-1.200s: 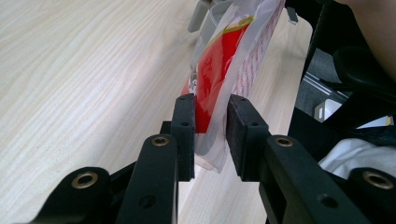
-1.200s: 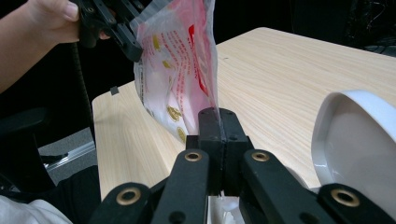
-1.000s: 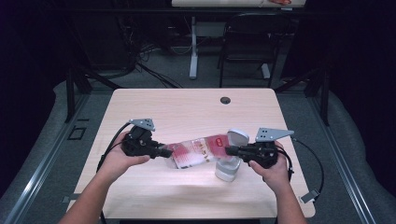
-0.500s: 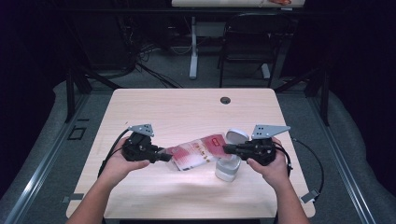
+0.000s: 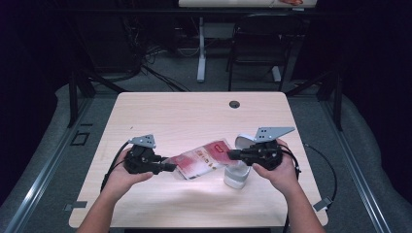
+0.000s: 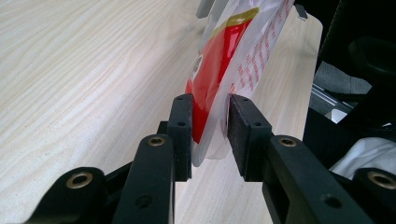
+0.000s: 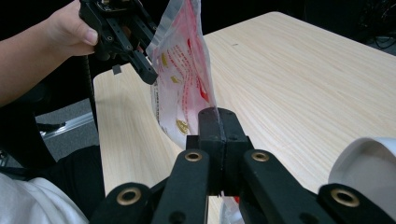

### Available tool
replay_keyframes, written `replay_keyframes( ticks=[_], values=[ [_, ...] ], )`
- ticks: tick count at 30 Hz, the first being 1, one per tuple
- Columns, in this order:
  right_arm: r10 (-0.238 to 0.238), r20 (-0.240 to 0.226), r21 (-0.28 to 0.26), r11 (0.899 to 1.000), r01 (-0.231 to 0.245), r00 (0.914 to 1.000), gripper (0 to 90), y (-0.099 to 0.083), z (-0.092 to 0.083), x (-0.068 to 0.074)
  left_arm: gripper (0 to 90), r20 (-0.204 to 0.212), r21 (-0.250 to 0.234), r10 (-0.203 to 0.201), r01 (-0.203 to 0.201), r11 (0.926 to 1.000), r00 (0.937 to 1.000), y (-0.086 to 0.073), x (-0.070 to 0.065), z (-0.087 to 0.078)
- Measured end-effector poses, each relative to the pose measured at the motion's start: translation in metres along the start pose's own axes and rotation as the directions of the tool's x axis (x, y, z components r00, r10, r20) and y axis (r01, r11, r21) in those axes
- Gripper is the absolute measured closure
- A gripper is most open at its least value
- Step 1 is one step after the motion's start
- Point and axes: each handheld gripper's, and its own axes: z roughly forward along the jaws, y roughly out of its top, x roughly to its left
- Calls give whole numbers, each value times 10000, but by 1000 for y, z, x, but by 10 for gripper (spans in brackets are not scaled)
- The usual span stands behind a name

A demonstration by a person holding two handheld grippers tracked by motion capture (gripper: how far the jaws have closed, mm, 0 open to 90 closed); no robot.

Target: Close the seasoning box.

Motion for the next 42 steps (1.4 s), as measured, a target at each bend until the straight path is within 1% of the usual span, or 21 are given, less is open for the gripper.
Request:
replay_keyframes(
  ticks=[3,5,8,10,12,13,16,19,20,23,24,25,27,29,32,35,37,42],
  values=[
    [-32,33,144,9999,31,10000,900,3,3,2,714,-8,-67,-17,17,10000,10000,-4,1,1],
    [-107,29,298,9995,106,9999,900,6,4,3,712,58,-125,-82,83,9999,9999,-8,2,1],
    [-245,25,492,9985,244,9997,900,10,6,6,707,80,-85,-98,99,9999,9999,-11,3,1],
    [-300,10,579,9979,299,9995,900,12,7,7,703,62,22,-19,19,10000,10000,-12,3,1],
    [-369,33,655,9972,366,9993,900,14,9,9,699,30,-75,-42,42,10000,10000,-14,4,1],
    [-433,-1,716,9965,432,9991,900,15,9,9,697,6,2,-78,78,10000,10000,-15,4,1],
    [-491,7,846,9952,489,9988,900,16,12,11,686,-29,-6,-122,122,9999,9999,-18,5,2],
    [-583,4,1014,9932,579,9983,900,18,15,11,666,-223,13,-168,169,9999,9996,-20,6,3],
    [-586,-2,1052,9927,583,9983,900,18,15,11,663,-347,35,-189,190,9998,9992,-20,6,4],
    [-669,130,1335,9889,646,9977,900,19,18,11,629,-379,-35,-216,215,9998,9990,-21,7,2],
    [-757,176,1489,9862,722,9970,900,19,19,11,627,-421,-53,-217,215,9998,9989,-22,7,2],
    [-763,141,1523,9856,733,9970,900,19,19,11,627,-478,-82,-226,223,9997,9986,-22,7,2],
    [-823,199,1570,9845,782,9964,900,20,21,12,637,-497,9,-228,228,9997,9985,-23,8,2],
    [-861,251,1600,9838,810,9960,900,22,22,13,646,-633,40,-187,190,9998,9978,-24,7,2],
    [-916,226,1567,9838,869,9955,900,24,23,14,668,-682,90,-136,142,9999,9976,-24,7,2],
    [-1007,202,1566,9830,963,9947,900,27,23,16,720,-758,127,-154,164,9998,9970,-26,8,4],
    [-1053,198,1585,9822,1009,9942,900,29,24,17,751,-736,247,-185,204,9995,9971,-27,9,7],
    [-1096,137,1576,9818,1061,9939,900,30,28,19,789,-794,492,-171,211,9986,9967,-30,10,14]
  ],
)
